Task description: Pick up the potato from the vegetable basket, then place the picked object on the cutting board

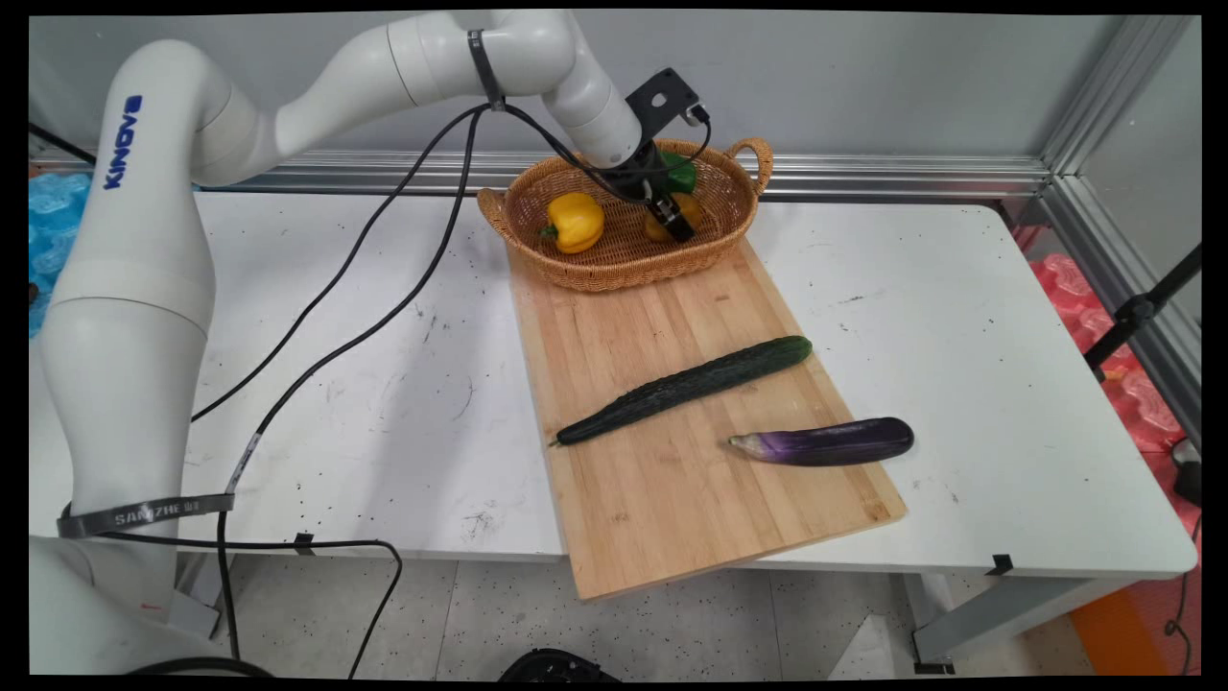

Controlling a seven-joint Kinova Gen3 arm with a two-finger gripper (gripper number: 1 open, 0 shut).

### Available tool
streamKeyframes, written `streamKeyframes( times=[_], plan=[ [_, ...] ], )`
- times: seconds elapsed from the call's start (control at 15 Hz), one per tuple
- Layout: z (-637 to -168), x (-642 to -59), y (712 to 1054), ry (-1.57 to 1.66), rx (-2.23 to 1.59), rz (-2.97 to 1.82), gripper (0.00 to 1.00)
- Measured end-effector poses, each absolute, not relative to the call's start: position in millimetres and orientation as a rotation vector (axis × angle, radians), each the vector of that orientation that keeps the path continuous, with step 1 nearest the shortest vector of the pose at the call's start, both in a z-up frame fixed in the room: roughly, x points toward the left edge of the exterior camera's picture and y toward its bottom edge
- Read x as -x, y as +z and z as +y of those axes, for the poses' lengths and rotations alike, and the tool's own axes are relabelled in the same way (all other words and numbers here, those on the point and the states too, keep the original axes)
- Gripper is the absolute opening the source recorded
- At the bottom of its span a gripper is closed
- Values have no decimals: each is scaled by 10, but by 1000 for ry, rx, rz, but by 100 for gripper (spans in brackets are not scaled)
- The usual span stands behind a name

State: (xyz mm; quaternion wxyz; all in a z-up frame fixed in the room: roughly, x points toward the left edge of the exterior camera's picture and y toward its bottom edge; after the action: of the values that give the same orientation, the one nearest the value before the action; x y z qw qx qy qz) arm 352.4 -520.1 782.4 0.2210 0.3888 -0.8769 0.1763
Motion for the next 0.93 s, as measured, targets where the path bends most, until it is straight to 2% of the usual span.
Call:
streamKeyframes(
  times=[0.6,0.93],
  plan=[
    [-5187,-3479,7855,453,-1039,-2439,0],
    [-5156,-3338,8239,474,-980,-2436,0]
  ],
)
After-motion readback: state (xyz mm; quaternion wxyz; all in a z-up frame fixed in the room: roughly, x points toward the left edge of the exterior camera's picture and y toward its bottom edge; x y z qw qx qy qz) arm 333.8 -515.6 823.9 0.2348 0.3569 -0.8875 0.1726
